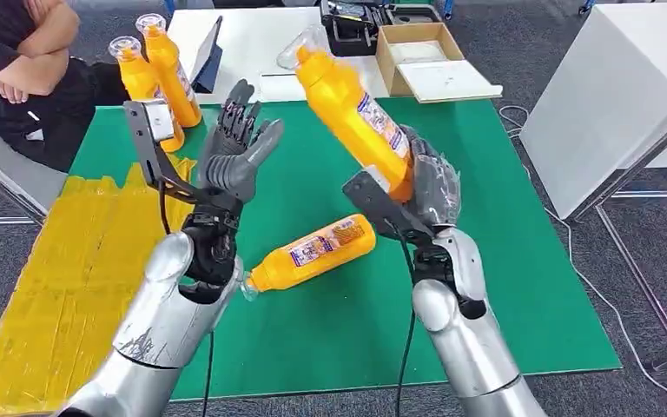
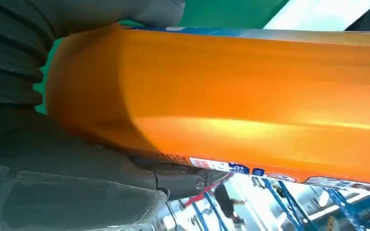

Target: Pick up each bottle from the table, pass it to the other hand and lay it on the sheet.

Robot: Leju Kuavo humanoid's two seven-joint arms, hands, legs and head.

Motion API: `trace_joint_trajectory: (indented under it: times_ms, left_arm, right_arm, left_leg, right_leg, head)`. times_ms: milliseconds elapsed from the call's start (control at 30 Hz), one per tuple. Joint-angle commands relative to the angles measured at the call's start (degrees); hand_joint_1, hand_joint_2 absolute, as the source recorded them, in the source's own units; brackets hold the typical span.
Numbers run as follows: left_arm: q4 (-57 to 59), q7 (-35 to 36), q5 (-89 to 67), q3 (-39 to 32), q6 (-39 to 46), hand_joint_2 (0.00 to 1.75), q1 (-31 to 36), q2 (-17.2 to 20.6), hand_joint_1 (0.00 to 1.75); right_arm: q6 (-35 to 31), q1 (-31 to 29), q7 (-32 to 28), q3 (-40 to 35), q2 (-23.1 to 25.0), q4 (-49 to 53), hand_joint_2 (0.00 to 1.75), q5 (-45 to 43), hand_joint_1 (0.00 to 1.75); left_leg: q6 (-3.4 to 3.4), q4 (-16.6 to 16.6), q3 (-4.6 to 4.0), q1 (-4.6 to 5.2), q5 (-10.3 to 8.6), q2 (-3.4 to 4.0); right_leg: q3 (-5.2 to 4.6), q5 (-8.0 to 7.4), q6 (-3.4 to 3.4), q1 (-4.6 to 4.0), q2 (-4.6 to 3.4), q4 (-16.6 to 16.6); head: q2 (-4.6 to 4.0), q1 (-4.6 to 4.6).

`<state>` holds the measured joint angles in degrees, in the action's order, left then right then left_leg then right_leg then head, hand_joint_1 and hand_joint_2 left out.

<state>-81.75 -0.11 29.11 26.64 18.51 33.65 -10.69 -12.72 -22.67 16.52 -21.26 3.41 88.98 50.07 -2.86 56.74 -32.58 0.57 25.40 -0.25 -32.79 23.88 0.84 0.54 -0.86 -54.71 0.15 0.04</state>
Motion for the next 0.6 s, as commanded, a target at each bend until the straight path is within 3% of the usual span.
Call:
trace_joint_trajectory:
  times_ms: [33,200,400,600]
  left_arm:
    - [3.7,0.2,0.9,2.4,0.4,1.75,3.0,0.7,0.0]
    - [3.1,0.3,1.5,2.4,0.4,1.75,2.8,1.4,0.0]
    - [2.7,-1.3,0.5,-1.2,1.6,1.75,0.7,3.3,0.0]
    - [4.9,-1.9,-0.2,-1.5,1.6,1.75,1.8,2.5,0.0]
  right_arm:
    - [-0.2,-3.2,0.6,-6.4,-1.2,-4.6,1.75,2.2,1.75]
    - [-0.1,-3.6,1.2,-8.0,-1.4,-4.8,1.75,1.3,1.75]
    - [-2.1,-0.7,-0.7,-3.0,-3.9,2.5,1.75,-4.4,1.75]
    - [0.0,-1.3,-1.0,-3.0,-3.7,6.3,1.75,-6.1,1.75]
  left_leg:
    - [0.22,0.0,0.24,-0.01,0.09,0.03]
    - [0.24,0.0,0.25,0.0,0.08,0.07]
    - [0.21,-0.1,0.27,0.01,0.06,-0.02]
    - [0.28,0.0,0.31,0.05,0.14,-0.02]
  right_leg:
    - [0.22,0.08,-0.07,-0.01,0.05,0.0]
    - [0.21,0.07,-0.08,0.0,0.03,0.0]
    - [0.25,0.08,-0.06,0.02,0.1,0.0]
    - [0.29,0.19,-0.08,0.05,0.14,-0.1]
  head:
    - [0.0,0.0]
    - [0.0,0.0]
    - [0.0,0.0]
    - [0.0,0.0]
